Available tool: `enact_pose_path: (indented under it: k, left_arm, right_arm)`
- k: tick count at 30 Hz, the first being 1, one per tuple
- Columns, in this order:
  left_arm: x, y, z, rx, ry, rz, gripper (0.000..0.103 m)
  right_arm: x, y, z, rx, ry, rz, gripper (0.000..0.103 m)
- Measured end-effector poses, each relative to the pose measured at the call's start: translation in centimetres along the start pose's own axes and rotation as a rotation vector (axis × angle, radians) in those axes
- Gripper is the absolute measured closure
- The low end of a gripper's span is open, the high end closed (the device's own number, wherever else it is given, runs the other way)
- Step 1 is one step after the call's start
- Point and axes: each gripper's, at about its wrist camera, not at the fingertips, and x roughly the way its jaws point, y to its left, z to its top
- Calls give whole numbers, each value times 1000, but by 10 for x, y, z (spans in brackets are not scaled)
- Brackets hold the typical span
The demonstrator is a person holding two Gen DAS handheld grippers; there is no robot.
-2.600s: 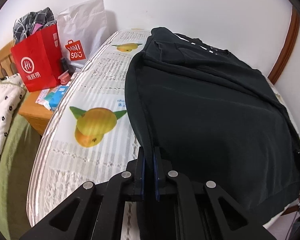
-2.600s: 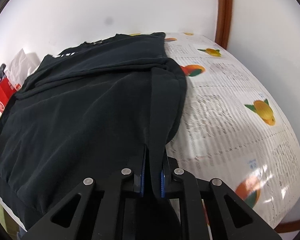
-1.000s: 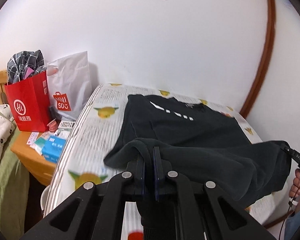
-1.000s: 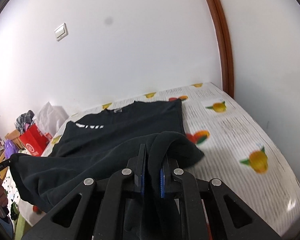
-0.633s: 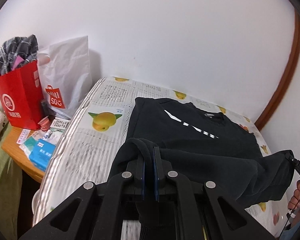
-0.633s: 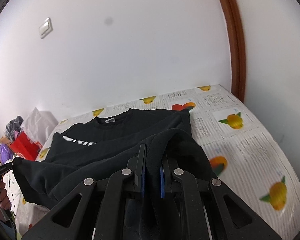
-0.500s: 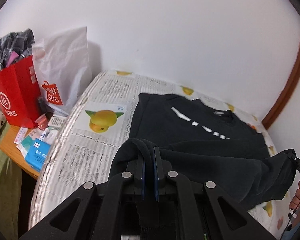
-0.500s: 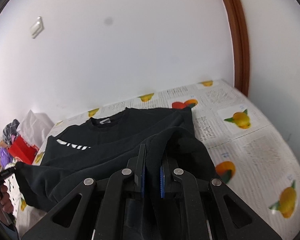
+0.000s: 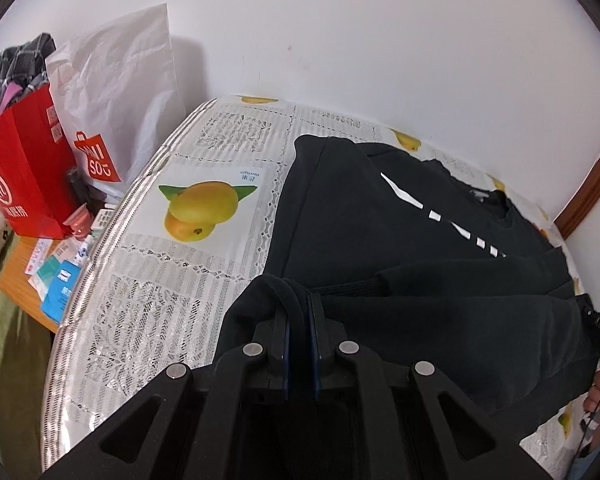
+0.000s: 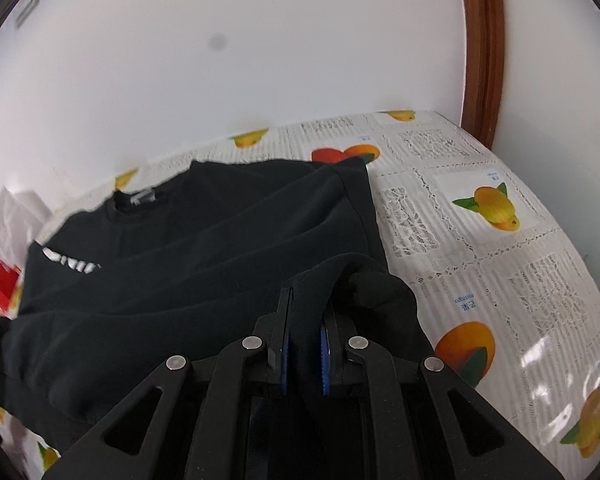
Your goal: Fold small clothes
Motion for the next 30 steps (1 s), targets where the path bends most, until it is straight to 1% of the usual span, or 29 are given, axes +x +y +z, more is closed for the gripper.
enact_pose_path:
  k: [1, 2, 5, 6, 7, 8, 10, 12, 13, 17, 20, 21, 22, 24, 26, 29, 30]
  left_arm:
    - [-2, -1, 0, 11, -1, 5, 93]
    - [-5, -2, -1, 21, -2, 7, 93]
    - [-19, -1, -3, 33, -5, 4, 91]
    - [-25, 1, -6, 34, -5, 5, 87]
    - [-29, 3, -8, 33, -7, 2, 83]
    - [-35, 6, -12, 31, -12, -4, 81]
    - [-47, 15, -22, 19, -22, -17, 75]
    - [-55, 24, -31, 10, -28, -18, 70]
    - [-58, 28, -35, 4, -32, -15, 70]
    - [-58, 44, -50, -14, -10, 13, 70]
    - [-54, 54, -52, -47, 9, -17, 68]
    - [-53, 57, -51, -58, 10, -30, 66]
    - [-51, 57, -50, -60, 14, -40, 61]
    - [-42, 55, -48, -44, 35, -51, 58]
    - [-32, 53, -47, -41, 58, -65, 58]
    - [-22, 54, -49, -66, 74, -85, 60]
    - [-21, 54, -50, -84, 68, -92, 65]
  right_arm:
    - [-3, 1, 0, -7, 2, -7, 91]
    - [-8, 1, 0, -13, 4, -4, 88]
    - [-33, -3, -4, -25, 3, 32, 82]
    - [-42, -4, -7, -32, -3, 40, 79]
    - [-53, -6, -11, -45, -11, 51, 74]
    - [-65, -8, -17, -62, -21, 63, 71]
    - [-85, -14, -27, -90, -50, 57, 71]
    - [-100, -24, -39, -98, -71, 24, 71]
    - [-103, -29, -43, -91, -69, 15, 71]
    - [-97, -47, -51, -40, -33, 1, 71]
    - [-85, -57, -51, 24, -17, 28, 68]
    - [-80, -59, -50, 40, -12, 29, 68]
    - [-74, -60, -49, 55, -5, 29, 68]
    - [-62, -62, -48, 68, 12, 28, 67]
    - [-52, -62, -46, 75, 26, 33, 64]
    - [-39, -63, -45, 89, 54, 39, 64]
    - [-36, -65, -45, 95, 63, 42, 67]
